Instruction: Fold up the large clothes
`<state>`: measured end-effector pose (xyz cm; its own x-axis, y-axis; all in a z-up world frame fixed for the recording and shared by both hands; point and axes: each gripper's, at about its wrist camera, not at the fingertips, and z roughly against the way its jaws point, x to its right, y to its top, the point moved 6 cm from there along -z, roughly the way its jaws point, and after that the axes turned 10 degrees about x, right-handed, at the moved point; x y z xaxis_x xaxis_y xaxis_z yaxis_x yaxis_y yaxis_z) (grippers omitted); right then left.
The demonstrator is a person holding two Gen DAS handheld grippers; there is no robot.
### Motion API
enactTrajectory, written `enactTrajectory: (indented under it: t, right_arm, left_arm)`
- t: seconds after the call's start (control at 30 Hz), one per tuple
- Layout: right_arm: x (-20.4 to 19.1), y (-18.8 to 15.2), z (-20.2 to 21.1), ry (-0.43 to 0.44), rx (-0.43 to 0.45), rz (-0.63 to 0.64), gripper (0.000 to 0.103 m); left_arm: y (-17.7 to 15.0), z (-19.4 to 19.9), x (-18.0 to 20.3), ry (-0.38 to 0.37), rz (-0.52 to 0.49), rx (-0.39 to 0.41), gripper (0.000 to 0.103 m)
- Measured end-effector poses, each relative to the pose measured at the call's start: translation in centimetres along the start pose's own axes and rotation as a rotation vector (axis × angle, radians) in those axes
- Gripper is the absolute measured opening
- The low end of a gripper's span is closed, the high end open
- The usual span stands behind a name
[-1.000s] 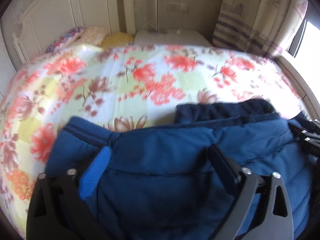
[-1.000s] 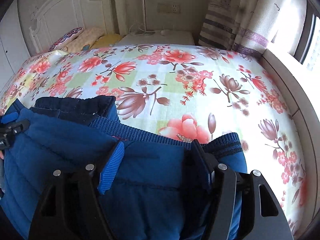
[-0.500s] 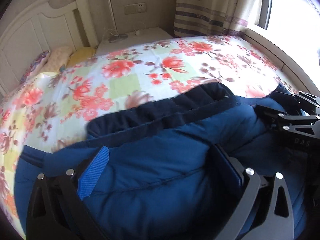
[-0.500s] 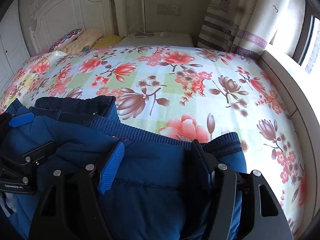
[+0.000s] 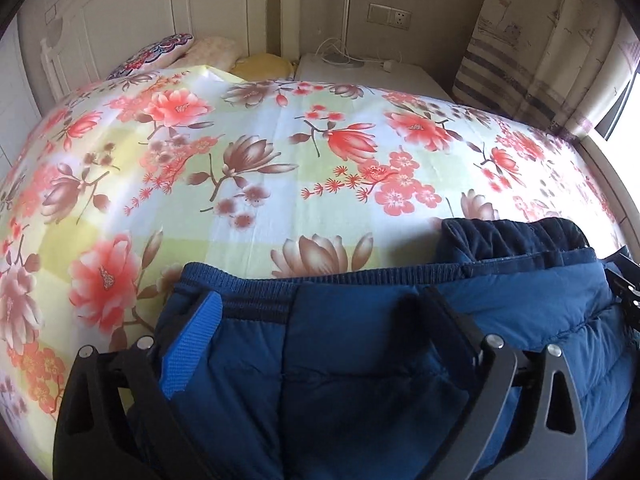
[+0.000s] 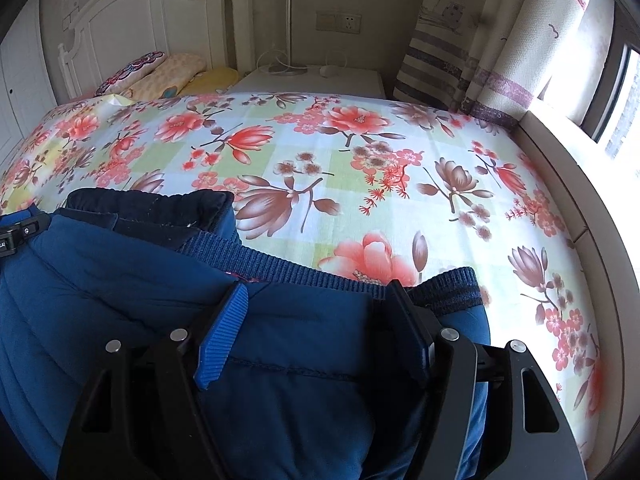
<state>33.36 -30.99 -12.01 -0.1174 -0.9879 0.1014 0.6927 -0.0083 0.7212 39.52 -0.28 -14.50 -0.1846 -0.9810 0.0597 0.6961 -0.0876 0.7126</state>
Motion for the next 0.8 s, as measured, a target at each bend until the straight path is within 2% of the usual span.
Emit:
enactTrajectory:
  t: [0.07, 0.2, 0.27, 0.33, 0.37, 0.47, 0.5, 0.6, 0.67, 0.7, 0.73, 0.77, 0.8]
  right_arm:
    - [-0.7, 0.7, 1.2, -0.046, 0.022, 0.03, 0.066]
    - [-8.8, 2.1, 4.7, 0.111, 0.116, 0.172, 0.07]
    - [-13.8, 0.9, 4.1, 0.217, 0.087, 0.294, 0.081]
    - [-16.4, -1.0, 2.1, 0.204, 0.013, 0.411, 0.081]
    - [-16.3, -0.9, 1.8, 0.215, 0.011, 0.391, 0.082]
    - [-14.1, -0.3, 2.2, 0.285, -0.017, 0.274, 0.082]
    - [-12.9, -0.1, 2.7, 0.259, -0.004, 0.255, 0.082]
    - [-7.4, 0.5, 4.4, 0.109, 0.062, 0.186, 0.082]
    - [-2.8, -0.3, 4.1, 0.043, 0.048, 0.093, 0.082]
    - [-0.1, -1.3, 3.0, 0.016, 0.013, 0.03, 0.082]
    - [1.4, -2.2, 2.0, 0.049, -0.018, -0.036, 0.083]
    - [2.5, -2.8, 1.4, 0.145, -0.022, -0.144, 0.083]
    - [2.7, -2.9, 1.5, 0.158, -0.021, -0.165, 0.083]
  left_arm:
    - [0.0, -0.1, -0.1, -0.008, 0.016, 0.001, 0.098]
    - [-0.2, -0.1, -0.1, -0.003, 0.011, 0.002, 0.098]
    - [-0.2, -0.1, -0.1, -0.005, 0.014, 0.003, 0.098]
    - [-0.2, 0.0, -0.1, -0.005, 0.019, 0.006, 0.098]
    - [-0.2, 0.0, -0.3, -0.005, 0.022, 0.007, 0.098]
    - [-0.2, 0.0, -0.4, -0.007, 0.029, 0.006, 0.098]
    - [-0.2, 0.0, -0.4, -0.005, 0.028, 0.008, 0.098]
    - [-0.2, 0.1, -0.4, -0.01, 0.035, 0.008, 0.098]
    - [-0.2, 0.1, -0.5, -0.011, 0.035, 0.008, 0.098]
    - [-0.2, 0.1, -0.4, -0.01, 0.034, 0.008, 0.098]
    - [-0.2, 0.1, -0.4, -0.012, 0.036, 0.009, 0.098]
    - [-0.2, 0.1, -0.4, -0.013, 0.037, 0.01, 0.098]
    - [-0.2, 0.1, -0.4, -0.011, 0.036, 0.01, 0.098]
